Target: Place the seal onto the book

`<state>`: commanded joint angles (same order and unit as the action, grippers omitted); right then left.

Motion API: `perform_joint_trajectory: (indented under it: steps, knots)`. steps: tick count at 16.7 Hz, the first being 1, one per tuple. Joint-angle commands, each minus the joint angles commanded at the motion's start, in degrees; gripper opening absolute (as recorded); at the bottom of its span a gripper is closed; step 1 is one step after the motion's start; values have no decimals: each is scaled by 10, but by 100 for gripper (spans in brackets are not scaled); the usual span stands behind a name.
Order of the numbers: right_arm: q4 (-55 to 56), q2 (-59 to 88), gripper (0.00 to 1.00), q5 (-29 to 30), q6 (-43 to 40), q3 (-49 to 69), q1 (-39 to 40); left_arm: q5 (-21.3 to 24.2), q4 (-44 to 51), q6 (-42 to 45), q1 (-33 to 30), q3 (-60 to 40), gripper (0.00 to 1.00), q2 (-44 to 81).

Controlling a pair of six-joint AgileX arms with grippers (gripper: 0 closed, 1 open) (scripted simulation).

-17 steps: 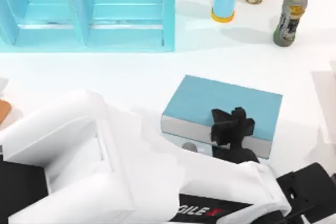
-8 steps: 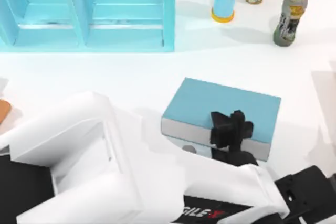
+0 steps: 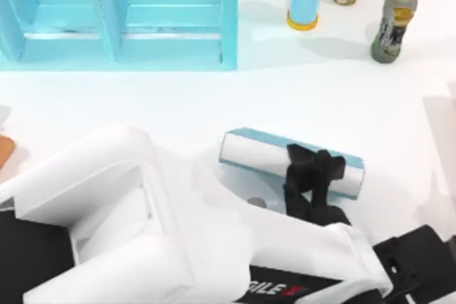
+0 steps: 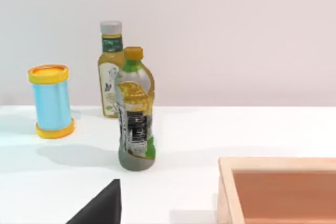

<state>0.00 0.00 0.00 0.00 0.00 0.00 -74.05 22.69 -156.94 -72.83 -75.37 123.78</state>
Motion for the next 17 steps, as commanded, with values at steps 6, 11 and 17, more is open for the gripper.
perform_joint_trajectory:
  steps: [6, 11, 17]
  knots:
    - [0, 0, 100, 0, 0, 0, 0, 0, 0, 0, 0, 0, 100, 0]
    - [0, 0, 100, 0, 0, 0, 0, 1, 1, -1, -1, 1, 100, 1]
    - [0, 0, 100, 0, 0, 0, 0, 6, 131, -129, -46, -29, 100, 40]
